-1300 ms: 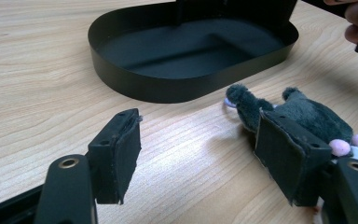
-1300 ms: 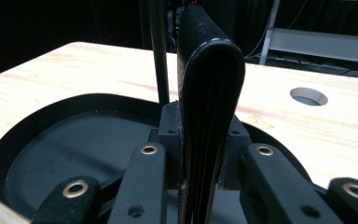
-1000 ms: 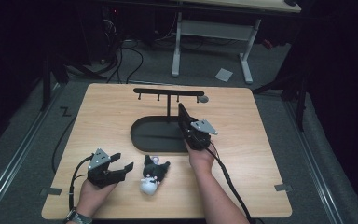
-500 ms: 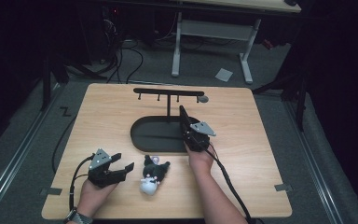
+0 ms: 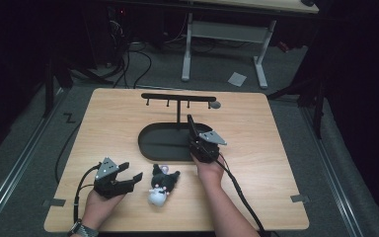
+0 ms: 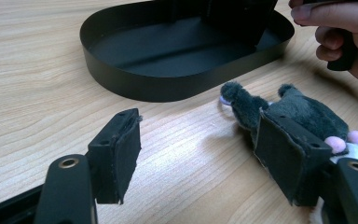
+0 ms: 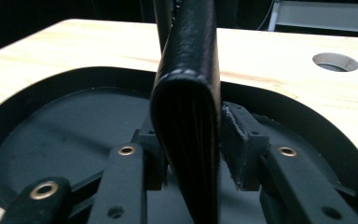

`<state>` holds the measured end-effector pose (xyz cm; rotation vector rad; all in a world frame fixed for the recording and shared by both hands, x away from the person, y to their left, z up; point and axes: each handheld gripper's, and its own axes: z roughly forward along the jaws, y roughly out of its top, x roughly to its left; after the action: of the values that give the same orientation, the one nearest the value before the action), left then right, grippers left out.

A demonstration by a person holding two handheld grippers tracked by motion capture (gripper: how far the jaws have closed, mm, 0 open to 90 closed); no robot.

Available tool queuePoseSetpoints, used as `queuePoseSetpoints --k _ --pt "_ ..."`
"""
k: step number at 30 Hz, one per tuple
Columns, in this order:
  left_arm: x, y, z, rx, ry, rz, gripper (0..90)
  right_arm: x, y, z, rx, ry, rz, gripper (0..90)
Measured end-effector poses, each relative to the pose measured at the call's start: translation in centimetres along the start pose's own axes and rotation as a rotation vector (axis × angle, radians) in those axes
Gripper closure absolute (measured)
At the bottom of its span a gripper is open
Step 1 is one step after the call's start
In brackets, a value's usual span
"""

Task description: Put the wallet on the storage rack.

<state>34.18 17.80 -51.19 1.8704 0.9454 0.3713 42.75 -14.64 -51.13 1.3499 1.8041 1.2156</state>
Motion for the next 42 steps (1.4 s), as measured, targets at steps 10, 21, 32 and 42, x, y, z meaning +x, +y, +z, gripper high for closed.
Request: queuePoseSetpoints --k 10,21,32,42 --pt "-0.1 0.0 0.1 0.003 -0.004 0.004 31.1 0.7 0.6 -0.6 -0.032 0.044 0.027 56.2" --pt "-0.1 0.0 0.0 0.006 -0.005 0.005 31.0 1.6 0.7 -0.3 -0.019 0.088 0.059 49.9" --pt "-0.1 0.0 0.0 0.006 -0.004 0.003 31.0 2.9 0.6 0.5 0.018 0.123 0.051 45.1" --pt "-0.1 0.0 0.0 0.004 -0.003 0.002 31.0 3.3 0.5 1.2 0.049 0.154 0.060 38.7"
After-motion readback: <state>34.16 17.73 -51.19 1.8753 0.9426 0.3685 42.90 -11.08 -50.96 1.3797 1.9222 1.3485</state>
